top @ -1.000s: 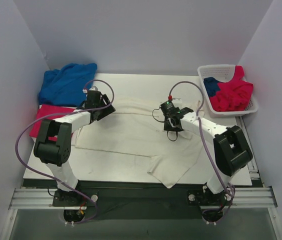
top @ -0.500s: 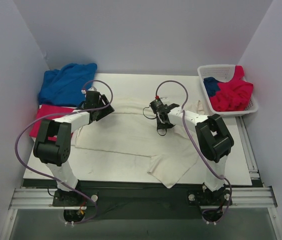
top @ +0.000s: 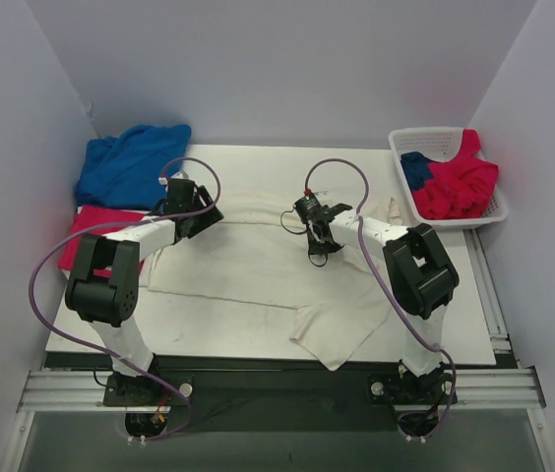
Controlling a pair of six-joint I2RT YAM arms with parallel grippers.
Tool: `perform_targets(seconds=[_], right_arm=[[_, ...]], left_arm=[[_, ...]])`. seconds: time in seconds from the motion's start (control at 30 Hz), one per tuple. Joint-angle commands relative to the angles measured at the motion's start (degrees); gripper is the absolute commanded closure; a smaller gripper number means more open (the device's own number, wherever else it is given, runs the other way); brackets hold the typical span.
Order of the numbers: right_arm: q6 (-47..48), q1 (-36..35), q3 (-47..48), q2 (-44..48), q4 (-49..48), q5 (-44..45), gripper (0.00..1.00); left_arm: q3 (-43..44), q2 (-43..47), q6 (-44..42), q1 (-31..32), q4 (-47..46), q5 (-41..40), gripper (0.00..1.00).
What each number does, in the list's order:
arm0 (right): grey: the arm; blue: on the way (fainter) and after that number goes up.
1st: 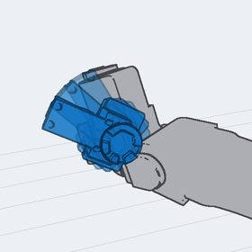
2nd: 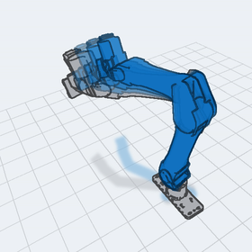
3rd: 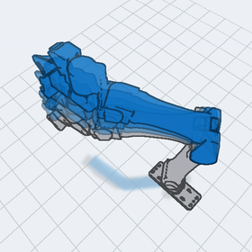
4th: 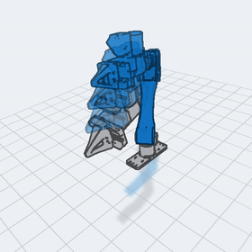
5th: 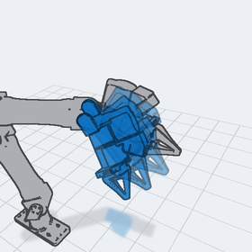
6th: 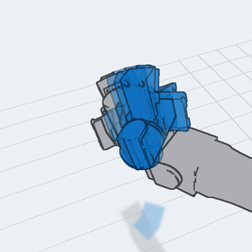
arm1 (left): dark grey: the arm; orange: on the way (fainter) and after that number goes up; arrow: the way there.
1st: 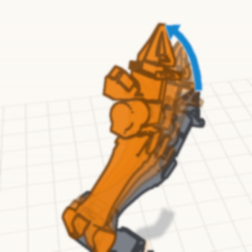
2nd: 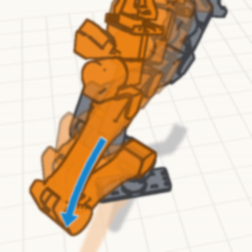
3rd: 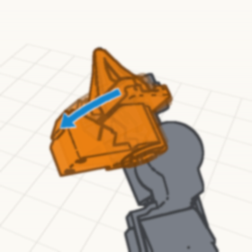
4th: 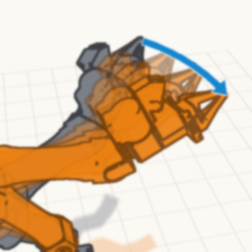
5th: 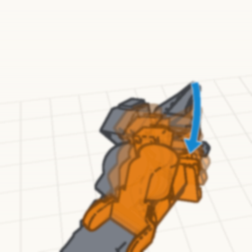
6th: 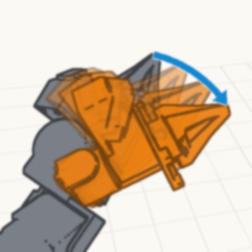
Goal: Fold and stack the t-shirts
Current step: Fold the flattened tshirt in 1/3 of the way
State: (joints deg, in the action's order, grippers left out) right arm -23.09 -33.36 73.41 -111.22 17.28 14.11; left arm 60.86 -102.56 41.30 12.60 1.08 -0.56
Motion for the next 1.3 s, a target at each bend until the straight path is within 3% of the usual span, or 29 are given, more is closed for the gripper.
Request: perform_targets(seconds=[0.0,0.47,0.7,1.27], right_arm=[[0.24,-0.12,1.3,0.04,3.11,0.3,0.78],[-0.02,-0.74,1.39,-0.66,3.2,-1.27,0.79],[-1.69,-0.74,-0.19,-1.9,2.76,-4.09,1.0],[-1.25,-4.95,-1.07,10.49,3.11,3.47,1.0]], left_arm=[[0.31,1.14,-0.17,-0.38,-1.7,0.29,0.26],[-0.13,1.49,-0.17,-0.38,-1.7,-0.06,0.26],[-0.22,1.49,-0.17,-0.38,-1.7,-0.06,0.26],[-0.3,1.05,-0.08,-0.3,-1.7,0.12,0.26]])
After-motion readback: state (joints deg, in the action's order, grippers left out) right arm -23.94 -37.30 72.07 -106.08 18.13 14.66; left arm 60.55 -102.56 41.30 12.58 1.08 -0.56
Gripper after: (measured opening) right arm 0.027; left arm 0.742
